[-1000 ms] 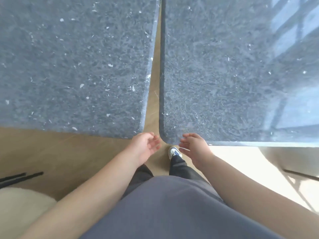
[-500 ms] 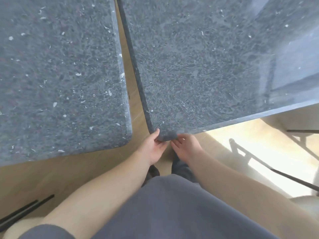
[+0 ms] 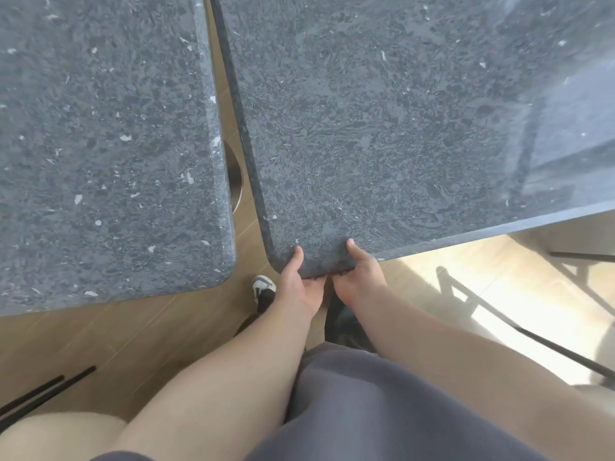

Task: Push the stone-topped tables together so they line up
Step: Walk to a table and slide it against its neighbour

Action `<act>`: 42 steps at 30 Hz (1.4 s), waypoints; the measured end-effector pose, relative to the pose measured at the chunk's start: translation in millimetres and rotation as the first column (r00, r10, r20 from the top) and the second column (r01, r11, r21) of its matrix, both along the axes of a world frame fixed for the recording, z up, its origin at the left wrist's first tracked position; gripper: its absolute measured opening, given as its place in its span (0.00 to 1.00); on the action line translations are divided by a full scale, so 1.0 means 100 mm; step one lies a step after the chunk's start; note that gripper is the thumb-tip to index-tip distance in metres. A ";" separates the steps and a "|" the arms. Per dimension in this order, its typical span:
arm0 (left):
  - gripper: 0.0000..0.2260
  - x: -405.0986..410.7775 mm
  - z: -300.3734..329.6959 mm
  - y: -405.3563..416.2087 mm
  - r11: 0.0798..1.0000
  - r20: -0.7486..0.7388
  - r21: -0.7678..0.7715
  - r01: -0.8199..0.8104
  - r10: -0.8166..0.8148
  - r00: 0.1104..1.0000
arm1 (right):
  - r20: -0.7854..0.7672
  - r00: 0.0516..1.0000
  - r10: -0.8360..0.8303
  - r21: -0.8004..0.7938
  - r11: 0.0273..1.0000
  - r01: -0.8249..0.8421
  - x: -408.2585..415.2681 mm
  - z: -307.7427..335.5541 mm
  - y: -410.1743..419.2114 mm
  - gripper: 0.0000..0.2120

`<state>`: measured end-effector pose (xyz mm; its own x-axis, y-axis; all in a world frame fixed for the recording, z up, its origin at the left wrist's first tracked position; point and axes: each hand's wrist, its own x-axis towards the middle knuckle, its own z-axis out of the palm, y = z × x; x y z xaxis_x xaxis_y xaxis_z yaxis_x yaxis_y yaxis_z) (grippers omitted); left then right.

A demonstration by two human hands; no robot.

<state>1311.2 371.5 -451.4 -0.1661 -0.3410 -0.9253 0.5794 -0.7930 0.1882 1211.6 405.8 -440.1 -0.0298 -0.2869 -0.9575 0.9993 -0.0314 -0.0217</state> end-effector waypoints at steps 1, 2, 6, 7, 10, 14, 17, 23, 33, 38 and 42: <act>0.17 0.02 -0.03 -0.02 1.000 0.002 -0.007 0.005 -0.005 1.000 | -0.030 1.000 0.004 0.011 1.000 -0.003 0.01 0.01 -0.01 0.19; 0.17 0.04 -0.04 -0.03 1.000 -0.008 -0.003 0.009 -0.009 1.000 | -0.049 0.999 0.008 0.018 1.000 -0.007 0.02 0.01 -0.02 0.18; 0.16 0.09 -0.02 -0.08 0.996 -0.062 0.051 0.073 -0.069 0.996 | -0.077 0.997 -0.014 0.011 1.000 0.015 0.09 0.06 -0.05 0.18; 0.16 0.11 -0.01 -0.09 0.995 -0.062 0.054 0.084 -0.081 0.995 | -0.078 0.997 -0.017 0.003 1.000 0.017 0.10 0.09 -0.06 0.17; 0.19 0.13 -0.04 -0.11 0.993 -0.068 0.060 0.097 -0.093 0.993 | -0.103 0.994 -0.026 0.023 0.999 0.029 0.13 0.17 -0.10 0.14; 0.22 0.16 -0.10 -0.13 0.988 -0.081 0.096 0.118 -0.110 0.991 | -0.100 0.993 -0.063 0.082 0.994 0.072 0.17 0.20 -0.17 0.15; 0.23 0.17 -0.12 -0.15 0.983 -0.092 0.112 0.146 -0.136 0.986 | -0.105 0.992 -0.075 0.132 0.987 0.089 0.22 0.23 -0.22 0.16; 0.23 0.23 -0.06 -0.24 0.970 -0.142 0.161 0.180 -0.158 0.977 | -0.091 0.991 -0.099 0.201 0.973 0.116 0.27 0.30 -0.34 0.15; 0.23 0.58 -0.07 -0.75 0.954 -0.073 0.203 0.221 -0.211 0.975 | -0.008 0.994 -0.110 0.196 0.975 0.110 0.56 0.43 -0.76 0.13; 0.21 0.61 -0.05 -0.84 0.955 -0.049 0.192 0.227 -0.222 0.974 | -0.003 0.994 -0.109 0.157 0.982 0.108 0.60 0.45 -0.83 0.12; 0.16 0.60 -0.01 -0.85 0.959 -0.041 0.195 0.205 -0.200 0.979 | 0.011 0.995 -0.099 0.180 0.979 0.096 0.56 0.44 -0.81 0.11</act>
